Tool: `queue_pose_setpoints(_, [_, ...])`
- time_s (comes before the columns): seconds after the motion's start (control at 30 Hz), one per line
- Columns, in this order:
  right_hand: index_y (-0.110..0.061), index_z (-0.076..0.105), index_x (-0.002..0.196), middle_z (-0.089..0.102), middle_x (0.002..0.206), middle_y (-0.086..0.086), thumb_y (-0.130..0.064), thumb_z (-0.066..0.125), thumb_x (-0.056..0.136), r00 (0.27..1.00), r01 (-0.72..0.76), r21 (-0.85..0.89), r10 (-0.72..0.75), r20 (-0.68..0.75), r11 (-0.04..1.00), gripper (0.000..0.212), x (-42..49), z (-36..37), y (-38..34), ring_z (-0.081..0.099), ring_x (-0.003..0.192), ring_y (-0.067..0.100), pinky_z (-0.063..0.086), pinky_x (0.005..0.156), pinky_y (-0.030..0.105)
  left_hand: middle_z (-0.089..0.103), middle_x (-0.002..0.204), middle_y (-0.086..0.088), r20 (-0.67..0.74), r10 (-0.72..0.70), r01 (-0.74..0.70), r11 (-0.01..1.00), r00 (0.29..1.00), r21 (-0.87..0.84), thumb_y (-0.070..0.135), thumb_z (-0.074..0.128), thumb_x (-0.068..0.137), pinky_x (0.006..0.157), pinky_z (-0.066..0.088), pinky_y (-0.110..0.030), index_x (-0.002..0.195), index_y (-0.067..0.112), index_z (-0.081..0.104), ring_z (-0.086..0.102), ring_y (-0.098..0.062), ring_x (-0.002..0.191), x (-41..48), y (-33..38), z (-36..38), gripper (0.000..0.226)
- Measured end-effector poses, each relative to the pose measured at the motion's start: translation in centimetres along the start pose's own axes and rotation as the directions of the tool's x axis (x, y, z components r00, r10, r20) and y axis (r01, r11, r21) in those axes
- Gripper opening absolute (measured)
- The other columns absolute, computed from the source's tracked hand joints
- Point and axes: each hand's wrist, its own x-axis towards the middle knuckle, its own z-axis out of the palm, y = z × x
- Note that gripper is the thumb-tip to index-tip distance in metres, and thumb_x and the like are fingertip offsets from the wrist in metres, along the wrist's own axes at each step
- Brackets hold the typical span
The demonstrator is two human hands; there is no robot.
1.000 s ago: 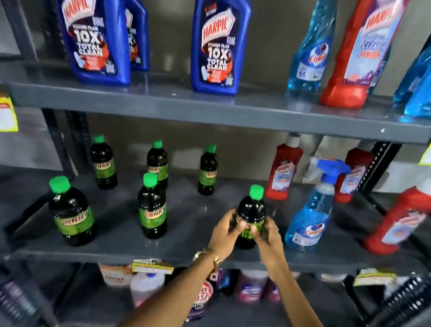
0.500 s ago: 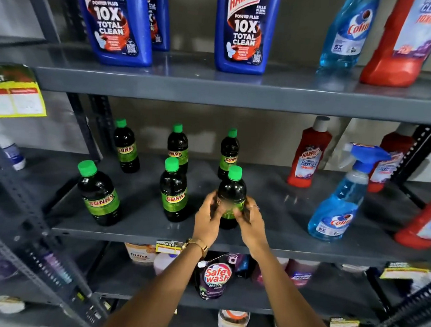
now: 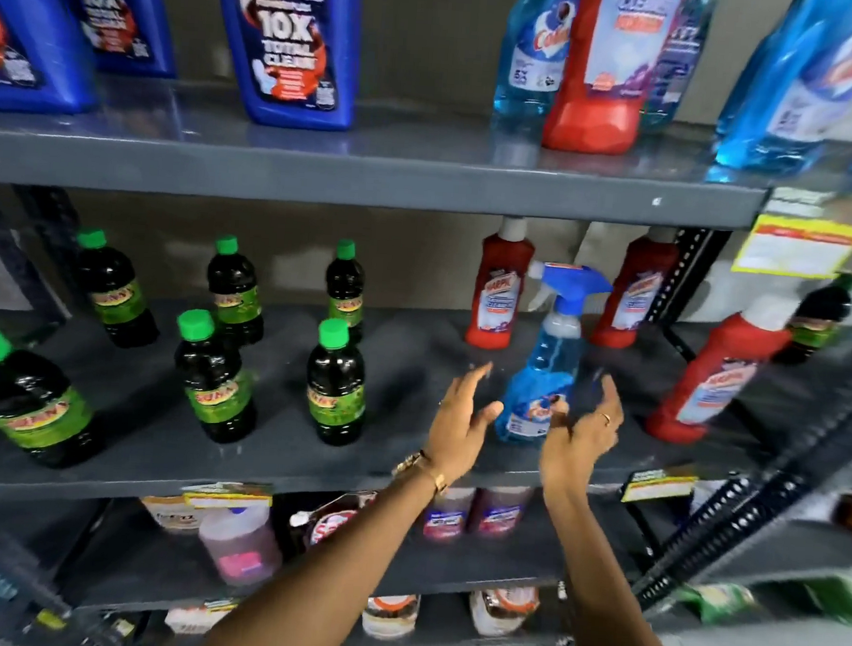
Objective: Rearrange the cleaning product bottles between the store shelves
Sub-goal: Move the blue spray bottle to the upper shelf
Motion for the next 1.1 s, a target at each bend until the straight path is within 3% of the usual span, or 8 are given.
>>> queue_pose_setpoints(0.1, [-0.005,0.025,0.149,0.032,0.155,0.013,0.001,0.05,0.094,0.934,-0.09,0.067,0.061,0.353,0.994,0.061,3.3,-1.5,1.7,0.032,0.143,0.024,0.028,0.118,0.034,0.039,0.151,-0.01,0.124,-0.149,0.157,0.986,0.981,-0.053,0.018,0.052,0.094,0.117,0.03,-0.043,0.144,0.013,0.03,0.037,-0.024,0.139,2.4,0.7,2.6,0.055])
queue_pose_setpoints(0.2, [-0.001,0.039,0.139,0.052,0.137,0.023,-0.002,0.049,0.096,0.847,-0.144,0.107,0.066,0.527,0.984,0.044,4.6,-1.9,2.6,0.053,0.125,0.032,0.042,0.109,0.052,0.055,0.138,-0.012,0.094,-0.176,0.182,0.982,0.98,-0.056,0.016,0.054,0.092,0.108,0.041,-0.045,0.136,0.011,0.041,0.052,-0.027,0.126,2.9,0.5,3.8,0.046])
queue_pose_setpoints(0.27, [0.001,0.043,0.132,0.059,0.127,0.025,-0.005,0.052,0.095,0.844,-0.12,0.119,0.039,0.534,0.986,0.039,4.5,-2.1,3.0,0.058,0.119,0.037,0.047,0.103,0.054,0.059,0.132,-0.012,0.035,-0.187,0.188,0.98,0.982,-0.059,0.012,0.057,0.09,0.107,0.043,-0.043,0.131,0.011,0.046,0.055,-0.026,0.123,2.5,0.4,3.9,0.042])
queue_pose_setpoints(0.43, [-0.004,0.049,0.121,0.065,0.1,-0.005,-0.008,0.059,0.091,0.841,0.013,0.156,-0.095,0.533,0.988,0.032,1.3,-4.4,3.0,0.065,0.095,0.015,0.057,0.083,0.017,0.068,0.117,-0.015,0.032,-0.154,0.155,0.988,0.987,-0.017,0.006,0.06,0.086,0.098,0.051,-0.043,0.119,0.009,0.053,0.064,-0.025,0.109,-0.9,1.1,2.6,0.034])
queue_pose_setpoints(0.63, [-0.027,0.054,0.109,0.068,0.103,-0.014,-0.014,0.062,0.09,0.774,0.207,0.276,-0.329,0.541,0.939,0.024,-1.8,-9.4,-1.6,0.069,0.096,0.001,0.058,0.084,0.021,0.068,0.101,0.006,0.04,-0.049,0.05,0.998,0.998,-0.039,0.003,0.061,0.085,0.075,0.047,-0.001,0.109,0.021,0.056,0.06,0.021,0.084,-5.8,6.4,-1.0,0.03])
queue_pose_setpoints(0.83, [-0.048,0.054,0.105,0.07,0.1,-0.026,-0.039,0.063,0.087,0.704,0.493,0.404,-0.626,0.335,0.77,0.022,0.3,-13.4,-15.5,0.065,0.095,-0.008,0.051,0.081,0.011,0.071,0.098,0.017,-0.121,0.27,-0.276,0.961,0.955,-0.034,0.008,0.062,0.085,0.072,0.053,-0.01,0.104,0.035,0.059,0.066,0.009,0.086,-4.6,19.0,-8.0,0.033])
queue_pose_setpoints(0.97, [-0.019,0.057,0.121,0.068,0.12,0.002,-0.034,0.059,0.09,0.652,0.557,0.513,-0.726,0.219,0.654,0.035,3.7,-11.6,-25.1,0.064,0.111,0.016,0.052,0.098,0.042,0.071,0.103,-0.001,-0.236,0.45,-0.436,0.893,0.861,0.111,0.013,0.061,0.087,0.083,0.058,-0.027,0.108,0.032,0.057,0.068,-0.003,0.09,-1.0,26.7,-13.2,0.029])
queue_pose_setpoints(1.1, [-0.003,0.059,0.115,0.067,0.103,-0.001,-0.018,0.059,0.092,0.67,0.528,0.511,-0.703,0.241,0.678,0.028,6.7,-7.4,-31.2,0.061,0.1,0.018,0.052,0.093,0.027,0.068,0.112,-0.02,-0.323,0.413,-0.37,0.91,0.852,0.188,0.006,0.058,0.088,0.077,0.06,-0.033,0.122,0.004,0.053,0.069,-0.022,0.095,3.9,29.0,-16.9,0.035])
